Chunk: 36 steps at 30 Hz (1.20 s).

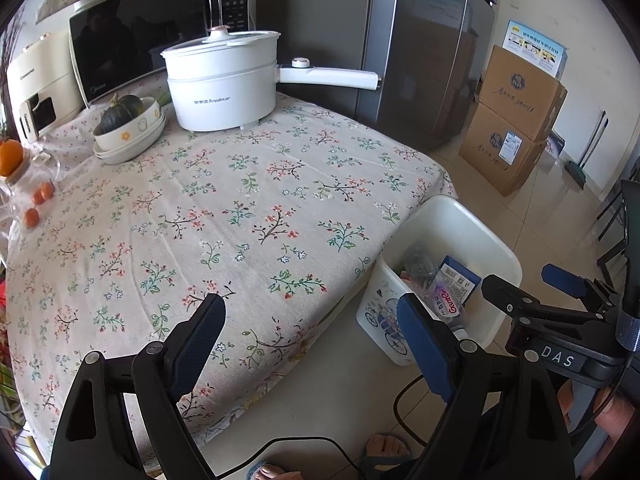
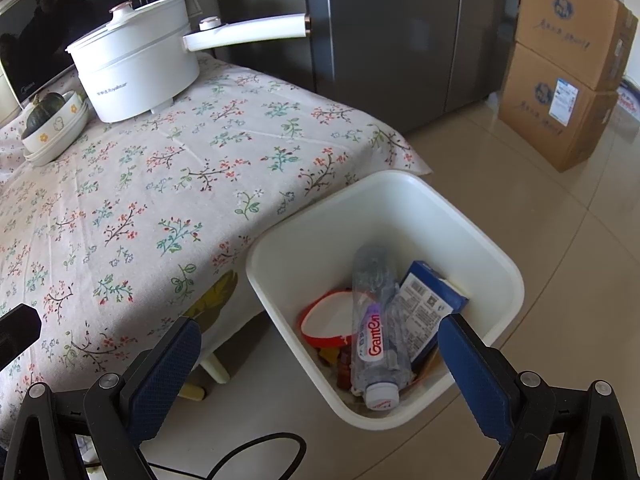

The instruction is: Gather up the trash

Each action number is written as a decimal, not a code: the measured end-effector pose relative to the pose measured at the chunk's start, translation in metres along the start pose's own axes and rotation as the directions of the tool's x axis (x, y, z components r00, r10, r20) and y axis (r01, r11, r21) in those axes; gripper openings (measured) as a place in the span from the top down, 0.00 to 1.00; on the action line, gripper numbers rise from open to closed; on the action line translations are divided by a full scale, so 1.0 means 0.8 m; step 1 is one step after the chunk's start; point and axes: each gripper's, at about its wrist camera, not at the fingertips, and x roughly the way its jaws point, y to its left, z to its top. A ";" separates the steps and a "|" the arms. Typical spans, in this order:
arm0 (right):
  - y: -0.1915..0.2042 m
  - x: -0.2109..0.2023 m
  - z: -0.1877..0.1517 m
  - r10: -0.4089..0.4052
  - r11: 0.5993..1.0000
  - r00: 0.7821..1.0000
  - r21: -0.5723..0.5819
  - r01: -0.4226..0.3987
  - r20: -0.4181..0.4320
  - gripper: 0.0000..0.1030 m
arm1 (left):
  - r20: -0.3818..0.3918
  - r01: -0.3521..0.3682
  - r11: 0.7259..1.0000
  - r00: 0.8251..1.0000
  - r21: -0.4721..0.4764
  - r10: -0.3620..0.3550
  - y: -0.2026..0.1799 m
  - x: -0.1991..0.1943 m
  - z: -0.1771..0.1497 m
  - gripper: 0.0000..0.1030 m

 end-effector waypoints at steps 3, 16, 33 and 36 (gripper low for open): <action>0.001 0.001 0.000 0.003 1.000 1.000 -0.004 -0.003 -0.002 0.04 | 0.000 -0.003 1.000 1.000 -0.005 0.003 0.002 0.000 0.000 0.13; 0.005 0.004 -0.001 0.012 1.000 1.000 -0.007 -0.012 -0.010 0.04 | 0.009 -0.023 1.000 1.000 0.008 0.023 0.002 -0.001 0.001 0.11; 0.004 0.006 -0.001 0.013 1.000 1.000 -0.011 -0.013 -0.012 0.04 | 0.018 -0.011 1.000 1.000 -0.001 0.011 0.001 -0.003 0.001 0.08; 0.005 0.006 -0.002 0.012 1.000 1.000 -0.013 -0.012 -0.014 0.04 | 0.018 -0.005 1.000 1.000 0.005 0.005 0.000 -0.004 0.000 0.05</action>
